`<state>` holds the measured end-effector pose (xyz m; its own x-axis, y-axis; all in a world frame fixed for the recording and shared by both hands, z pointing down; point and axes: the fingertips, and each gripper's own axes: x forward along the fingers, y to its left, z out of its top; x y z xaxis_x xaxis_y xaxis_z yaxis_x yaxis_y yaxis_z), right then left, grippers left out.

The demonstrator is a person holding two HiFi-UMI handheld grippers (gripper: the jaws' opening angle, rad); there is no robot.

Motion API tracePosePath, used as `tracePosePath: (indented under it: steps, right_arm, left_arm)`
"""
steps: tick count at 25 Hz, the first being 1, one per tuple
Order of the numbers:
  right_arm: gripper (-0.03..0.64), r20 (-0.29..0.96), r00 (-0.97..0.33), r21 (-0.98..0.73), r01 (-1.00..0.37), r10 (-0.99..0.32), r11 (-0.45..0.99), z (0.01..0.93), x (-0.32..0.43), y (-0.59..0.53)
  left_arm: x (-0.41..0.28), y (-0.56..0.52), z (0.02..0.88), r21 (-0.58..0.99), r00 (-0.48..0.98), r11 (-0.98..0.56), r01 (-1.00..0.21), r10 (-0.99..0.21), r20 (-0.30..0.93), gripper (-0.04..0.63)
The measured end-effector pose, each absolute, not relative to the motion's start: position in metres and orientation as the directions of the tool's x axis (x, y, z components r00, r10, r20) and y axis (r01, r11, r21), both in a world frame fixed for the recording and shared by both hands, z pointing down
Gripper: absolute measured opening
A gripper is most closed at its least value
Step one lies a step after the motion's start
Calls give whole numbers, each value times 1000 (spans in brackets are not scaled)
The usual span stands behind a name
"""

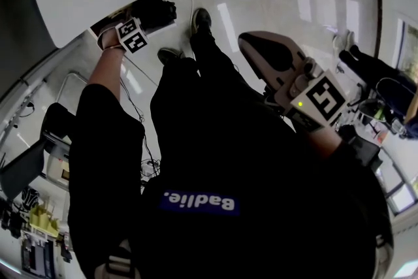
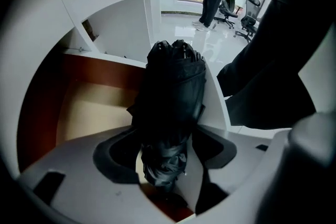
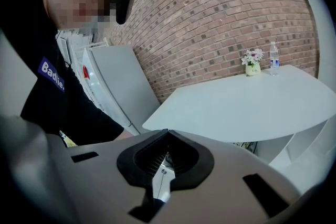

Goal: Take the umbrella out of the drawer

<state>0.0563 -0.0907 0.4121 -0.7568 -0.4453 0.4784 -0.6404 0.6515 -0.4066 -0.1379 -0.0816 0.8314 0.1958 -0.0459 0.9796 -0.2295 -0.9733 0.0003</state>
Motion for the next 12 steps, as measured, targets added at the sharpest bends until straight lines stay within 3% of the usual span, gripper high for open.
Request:
tracePosePath:
  steps: [12]
  right_arm:
    - [26, 516, -731, -412, -668, -446, 619, 424, 72, -82]
  left_arm:
    - [-125, -83, 845, 98, 139, -993, -69, 87, 986, 305]
